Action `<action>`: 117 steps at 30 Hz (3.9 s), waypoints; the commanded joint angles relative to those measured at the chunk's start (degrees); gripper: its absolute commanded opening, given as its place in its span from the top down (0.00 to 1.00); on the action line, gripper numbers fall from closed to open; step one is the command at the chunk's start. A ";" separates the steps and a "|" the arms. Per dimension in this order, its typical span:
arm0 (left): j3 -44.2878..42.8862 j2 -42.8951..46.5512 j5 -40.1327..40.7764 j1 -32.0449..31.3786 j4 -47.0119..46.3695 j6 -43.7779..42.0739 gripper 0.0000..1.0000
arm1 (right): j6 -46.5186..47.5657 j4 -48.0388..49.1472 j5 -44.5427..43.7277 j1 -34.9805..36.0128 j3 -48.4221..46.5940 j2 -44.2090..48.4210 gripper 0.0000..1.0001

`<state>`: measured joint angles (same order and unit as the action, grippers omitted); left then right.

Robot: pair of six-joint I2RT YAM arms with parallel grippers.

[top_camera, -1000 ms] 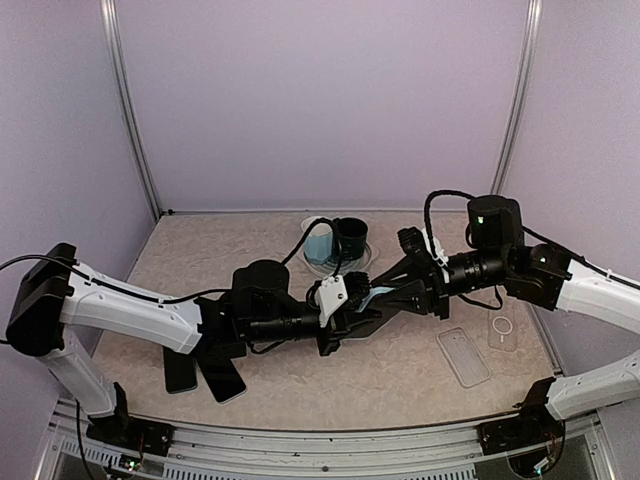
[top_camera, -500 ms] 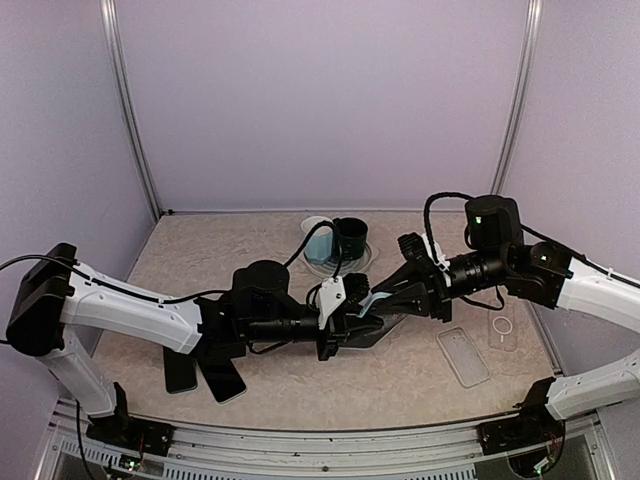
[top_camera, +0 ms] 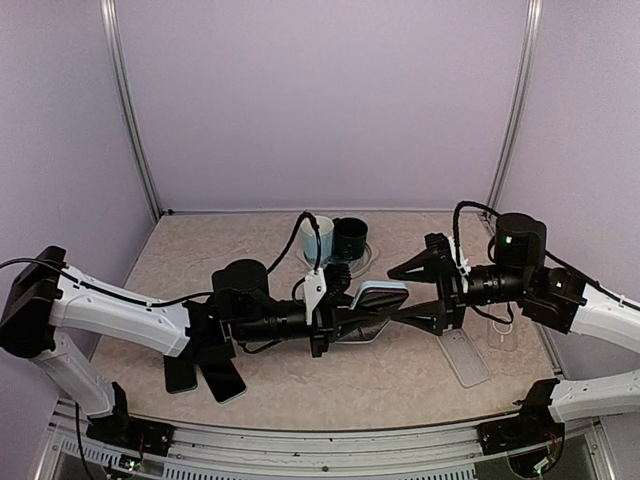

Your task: Put the phone into the phone case

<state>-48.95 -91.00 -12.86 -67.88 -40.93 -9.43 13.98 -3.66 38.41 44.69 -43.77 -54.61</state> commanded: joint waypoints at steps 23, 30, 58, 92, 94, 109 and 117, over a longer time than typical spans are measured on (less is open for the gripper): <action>2.78 2.45 -3.58 3.16 -4.37 3.34 0.64 | -6.95 13.46 0.84 -0.58 7.49 -1.61 1.00; 3.91 4.34 -5.21 5.74 -1.67 4.27 0.34 | -6.50 14.24 3.18 -0.82 8.14 -3.12 1.00; -0.52 1.17 -2.87 1.93 -4.64 9.17 1.00 | -13.27 21.76 1.54 -0.92 10.18 -4.91 0.52; 1.52 6.01 -4.25 1.52 6.19 3.13 0.25 | -15.94 20.68 8.33 -1.00 7.33 0.29 1.00; 0.90 4.73 -5.00 1.50 6.46 3.07 0.37 | -15.76 20.35 9.03 -1.01 6.56 0.07 1.00; -1.48 1.01 -7.75 1.52 5.22 4.53 0.47 | -12.97 17.85 8.77 -1.02 4.31 0.64 1.00; -3.31 -2.31 -7.13 1.28 2.66 6.39 1.00 | -13.05 17.46 8.90 -1.03 3.69 0.03 1.00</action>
<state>-50.30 -92.25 -19.59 -66.24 -35.38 -3.79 0.58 11.77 47.37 43.38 -37.10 -55.53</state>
